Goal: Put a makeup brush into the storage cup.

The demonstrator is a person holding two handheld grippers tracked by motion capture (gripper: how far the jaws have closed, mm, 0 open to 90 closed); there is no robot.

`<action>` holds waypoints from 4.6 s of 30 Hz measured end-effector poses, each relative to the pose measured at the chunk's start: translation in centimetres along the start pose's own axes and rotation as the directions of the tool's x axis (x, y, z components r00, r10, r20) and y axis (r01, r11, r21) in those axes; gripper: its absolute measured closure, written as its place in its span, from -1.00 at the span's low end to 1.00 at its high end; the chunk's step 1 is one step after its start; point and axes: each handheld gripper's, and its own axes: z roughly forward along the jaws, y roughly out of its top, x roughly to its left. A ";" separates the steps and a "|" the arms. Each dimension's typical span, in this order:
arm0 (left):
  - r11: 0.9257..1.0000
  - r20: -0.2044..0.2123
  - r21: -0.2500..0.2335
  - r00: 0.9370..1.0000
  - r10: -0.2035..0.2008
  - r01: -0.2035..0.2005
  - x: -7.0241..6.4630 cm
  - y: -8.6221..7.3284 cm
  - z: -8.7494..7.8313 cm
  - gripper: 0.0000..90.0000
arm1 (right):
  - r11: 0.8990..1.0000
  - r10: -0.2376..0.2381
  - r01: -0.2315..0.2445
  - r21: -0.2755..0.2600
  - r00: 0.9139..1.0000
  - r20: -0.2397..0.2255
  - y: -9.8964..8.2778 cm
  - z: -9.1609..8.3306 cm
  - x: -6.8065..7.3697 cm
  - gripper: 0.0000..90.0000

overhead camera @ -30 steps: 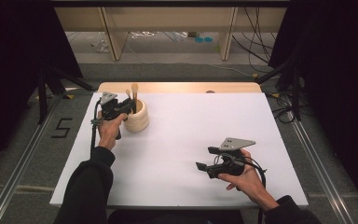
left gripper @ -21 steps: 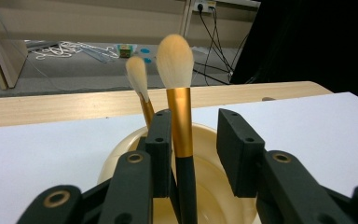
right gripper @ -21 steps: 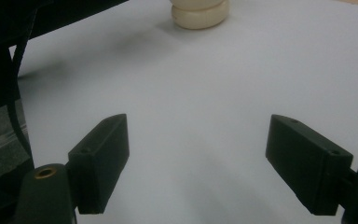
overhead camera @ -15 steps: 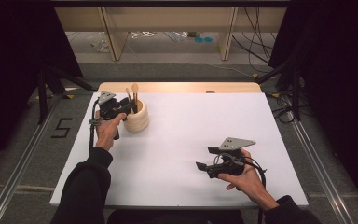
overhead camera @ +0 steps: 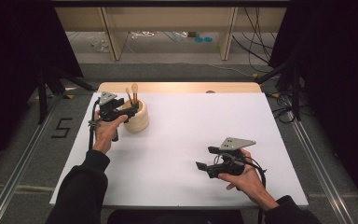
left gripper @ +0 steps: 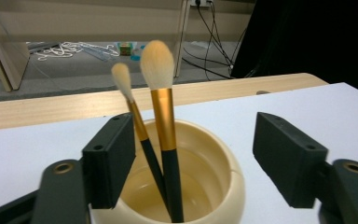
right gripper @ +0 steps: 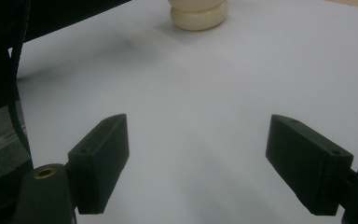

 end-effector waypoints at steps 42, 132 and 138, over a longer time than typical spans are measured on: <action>0.995 0.124 0.001 0.987 0.102 -0.103 -5.4 -0.5 -3.1 -0.65 | 1.000 0.008 -0.008 -0.004 1.000 0.005 0.1 -0.1 0.0 -0.53; 0.977 0.282 0.084 0.945 0.166 -0.196 -10.3 -7.2 -8.8 -0.65 | 0.999 0.026 -0.026 -0.030 1.000 0.008 0.3 0.1 0.1 -0.64; 0.973 0.294 0.081 0.938 0.182 -0.214 -10.6 -7.5 -9.3 -0.65 | 0.999 0.021 -0.021 -0.031 1.000 0.005 0.3 0.1 0.1 -0.64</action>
